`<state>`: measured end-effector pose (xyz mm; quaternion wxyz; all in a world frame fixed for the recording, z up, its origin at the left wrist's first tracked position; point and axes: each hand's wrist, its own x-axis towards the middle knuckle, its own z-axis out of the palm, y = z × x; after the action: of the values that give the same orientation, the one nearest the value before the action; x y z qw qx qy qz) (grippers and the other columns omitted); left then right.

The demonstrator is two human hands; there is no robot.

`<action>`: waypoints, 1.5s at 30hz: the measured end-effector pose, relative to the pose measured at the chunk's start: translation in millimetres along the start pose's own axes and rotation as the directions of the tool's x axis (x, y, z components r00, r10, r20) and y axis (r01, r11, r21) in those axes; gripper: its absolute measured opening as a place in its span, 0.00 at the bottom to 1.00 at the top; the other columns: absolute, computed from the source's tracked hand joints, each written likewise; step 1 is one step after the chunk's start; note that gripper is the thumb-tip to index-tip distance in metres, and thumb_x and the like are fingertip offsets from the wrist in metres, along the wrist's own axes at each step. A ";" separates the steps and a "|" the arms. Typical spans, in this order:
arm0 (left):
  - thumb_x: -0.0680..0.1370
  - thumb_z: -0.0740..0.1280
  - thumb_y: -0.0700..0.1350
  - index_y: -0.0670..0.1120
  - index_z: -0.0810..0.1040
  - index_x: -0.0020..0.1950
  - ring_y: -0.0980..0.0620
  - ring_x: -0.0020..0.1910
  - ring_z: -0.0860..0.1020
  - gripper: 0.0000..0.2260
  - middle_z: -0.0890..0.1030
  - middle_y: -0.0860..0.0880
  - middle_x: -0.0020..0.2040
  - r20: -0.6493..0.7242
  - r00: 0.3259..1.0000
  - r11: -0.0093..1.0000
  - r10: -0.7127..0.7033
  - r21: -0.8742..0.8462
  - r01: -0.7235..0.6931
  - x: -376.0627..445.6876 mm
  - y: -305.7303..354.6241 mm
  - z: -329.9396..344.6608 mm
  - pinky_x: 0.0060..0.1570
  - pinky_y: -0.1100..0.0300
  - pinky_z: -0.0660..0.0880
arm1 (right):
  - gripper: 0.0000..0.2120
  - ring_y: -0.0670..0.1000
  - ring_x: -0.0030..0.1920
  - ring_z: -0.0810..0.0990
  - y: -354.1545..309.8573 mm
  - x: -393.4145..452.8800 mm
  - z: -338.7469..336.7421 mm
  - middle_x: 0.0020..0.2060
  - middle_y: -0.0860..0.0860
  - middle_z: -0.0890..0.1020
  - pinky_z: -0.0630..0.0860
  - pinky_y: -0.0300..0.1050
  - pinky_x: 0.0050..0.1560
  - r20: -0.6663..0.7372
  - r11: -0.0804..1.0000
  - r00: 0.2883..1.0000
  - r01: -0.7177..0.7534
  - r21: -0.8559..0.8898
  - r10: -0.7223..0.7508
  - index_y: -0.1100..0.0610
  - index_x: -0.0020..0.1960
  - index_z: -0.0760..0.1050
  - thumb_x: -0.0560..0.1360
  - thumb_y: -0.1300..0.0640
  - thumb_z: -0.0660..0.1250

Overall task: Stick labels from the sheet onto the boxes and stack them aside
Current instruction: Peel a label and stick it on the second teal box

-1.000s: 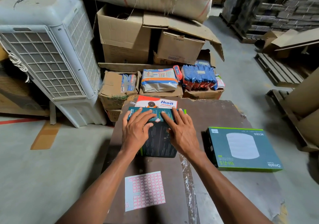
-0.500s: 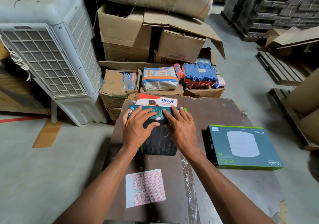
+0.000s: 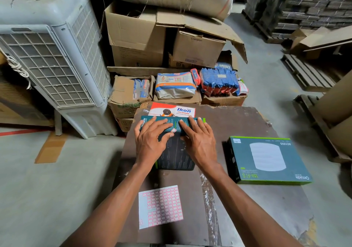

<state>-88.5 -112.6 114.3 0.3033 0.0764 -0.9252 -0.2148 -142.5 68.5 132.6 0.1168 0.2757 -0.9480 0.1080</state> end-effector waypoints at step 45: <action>0.69 0.80 0.57 0.64 0.49 0.81 0.52 0.78 0.63 0.51 0.62 0.54 0.80 0.477 0.837 0.857 -0.270 -0.278 0.435 -32.1 -59.5 11.3 0.76 0.48 0.63 | 0.36 0.57 0.63 0.74 42.0 14.1 -23.7 0.69 0.51 0.70 0.79 0.56 0.50 0.099 0.984 0.995 -0.022 0.176 0.005 0.31 0.79 0.53 0.79 0.50 0.68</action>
<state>-68.8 -153.2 62.8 0.0596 0.1411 -0.8789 -0.4516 -173.2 102.5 153.2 0.0444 0.2834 -0.9411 0.1788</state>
